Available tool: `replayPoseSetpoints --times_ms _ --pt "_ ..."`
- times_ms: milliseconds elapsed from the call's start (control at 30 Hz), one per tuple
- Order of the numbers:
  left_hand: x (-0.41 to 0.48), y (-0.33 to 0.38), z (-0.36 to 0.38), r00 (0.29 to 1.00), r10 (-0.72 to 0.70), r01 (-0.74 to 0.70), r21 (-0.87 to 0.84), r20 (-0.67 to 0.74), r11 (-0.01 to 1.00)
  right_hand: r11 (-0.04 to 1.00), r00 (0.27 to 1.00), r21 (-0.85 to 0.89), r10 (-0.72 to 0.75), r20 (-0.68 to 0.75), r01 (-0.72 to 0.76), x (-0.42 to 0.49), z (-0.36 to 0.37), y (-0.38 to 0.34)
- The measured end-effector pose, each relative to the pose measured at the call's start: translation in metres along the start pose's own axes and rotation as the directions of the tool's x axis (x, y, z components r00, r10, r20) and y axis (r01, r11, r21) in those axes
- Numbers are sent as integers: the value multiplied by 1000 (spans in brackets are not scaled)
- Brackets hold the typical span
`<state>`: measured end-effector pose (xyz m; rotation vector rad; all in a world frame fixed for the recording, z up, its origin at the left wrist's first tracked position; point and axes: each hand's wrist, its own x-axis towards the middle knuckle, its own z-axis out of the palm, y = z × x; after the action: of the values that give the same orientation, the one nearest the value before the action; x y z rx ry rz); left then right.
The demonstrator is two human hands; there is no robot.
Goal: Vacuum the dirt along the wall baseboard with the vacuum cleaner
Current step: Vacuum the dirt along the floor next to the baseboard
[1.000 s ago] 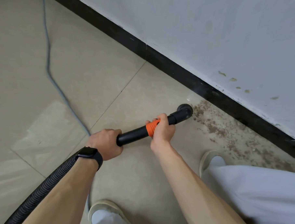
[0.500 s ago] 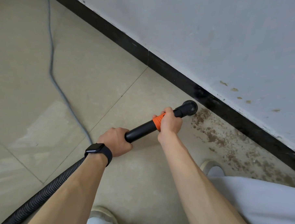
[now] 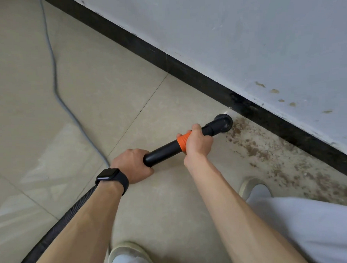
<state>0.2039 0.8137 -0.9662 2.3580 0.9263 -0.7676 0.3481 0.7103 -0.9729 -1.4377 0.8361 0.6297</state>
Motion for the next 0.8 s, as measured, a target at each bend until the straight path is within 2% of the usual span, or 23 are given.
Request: replayPoseSetpoints --times_ms 367,633,800 --pt "-26 -41 11 1000 20 -22 175 16 984 996 996 48 78 -53 -76 -39 -24 54" --pt "-21 -15 16 1000 26 -26 84 7 996 999 998 28 34 -61 -32 -23 -23 32" --pt "-15 -5 16 997 70 -66 105 -35 992 998 998 58 18 -57 -14 -13 -27 21"
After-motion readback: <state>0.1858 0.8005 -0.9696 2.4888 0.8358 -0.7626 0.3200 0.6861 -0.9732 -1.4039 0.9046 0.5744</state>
